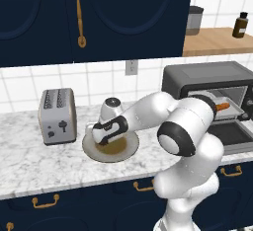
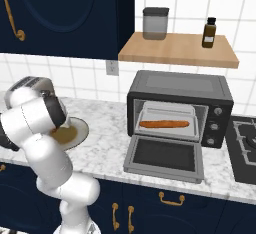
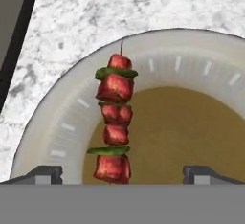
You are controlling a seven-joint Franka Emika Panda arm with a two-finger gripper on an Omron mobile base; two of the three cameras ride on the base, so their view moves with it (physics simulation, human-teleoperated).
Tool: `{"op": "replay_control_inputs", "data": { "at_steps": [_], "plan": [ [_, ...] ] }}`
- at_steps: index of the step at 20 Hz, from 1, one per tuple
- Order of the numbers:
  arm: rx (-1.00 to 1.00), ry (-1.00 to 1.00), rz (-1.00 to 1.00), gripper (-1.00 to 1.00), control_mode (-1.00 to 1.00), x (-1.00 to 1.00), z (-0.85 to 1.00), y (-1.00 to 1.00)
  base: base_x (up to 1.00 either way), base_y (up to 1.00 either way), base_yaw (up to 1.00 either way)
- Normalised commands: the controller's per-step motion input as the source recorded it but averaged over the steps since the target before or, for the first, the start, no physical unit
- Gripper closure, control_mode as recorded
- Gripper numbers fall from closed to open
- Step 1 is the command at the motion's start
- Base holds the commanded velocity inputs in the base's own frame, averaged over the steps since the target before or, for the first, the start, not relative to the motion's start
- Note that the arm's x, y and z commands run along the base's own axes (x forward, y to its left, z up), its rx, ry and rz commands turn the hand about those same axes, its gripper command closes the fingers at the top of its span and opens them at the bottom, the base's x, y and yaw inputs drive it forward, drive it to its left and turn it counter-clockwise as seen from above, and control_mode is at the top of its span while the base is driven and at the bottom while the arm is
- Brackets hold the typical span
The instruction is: Pick up the kebab skewer and baguette bread, and place them inside the toaster oven. Close the toaster oven door and start by setting the timer.
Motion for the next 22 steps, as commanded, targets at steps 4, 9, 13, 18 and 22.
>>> {"op": "replay_control_inputs", "data": {
  "at_steps": [4, 9, 13, 18, 22],
  "plan": [
    [0.0, 0.07, 0.0, -1.0, -1.0, 0.06, -0.21, 0.24, 0.0, 0.0, 0.0],
    [0.0, 0.07, 0.0, -1.0, -1.0, 0.1, -0.28, 0.34, 0.0, 0.0, 0.0],
    [-0.03, 0.03, 0.0, 1.0, -1.0, 0.03, -0.27, 0.04, 0.0, 0.0, 0.0],
    [-0.04, 0.0, 0.0, 1.0, -1.0, 0.01, -0.31, -0.02, 0.0, 0.0, 0.0],
    [-0.03, 0.0, 0.0, 1.0, -1.0, -0.04, -0.21, -0.17, 0.0, 0.0, 0.0]
  ]
}}
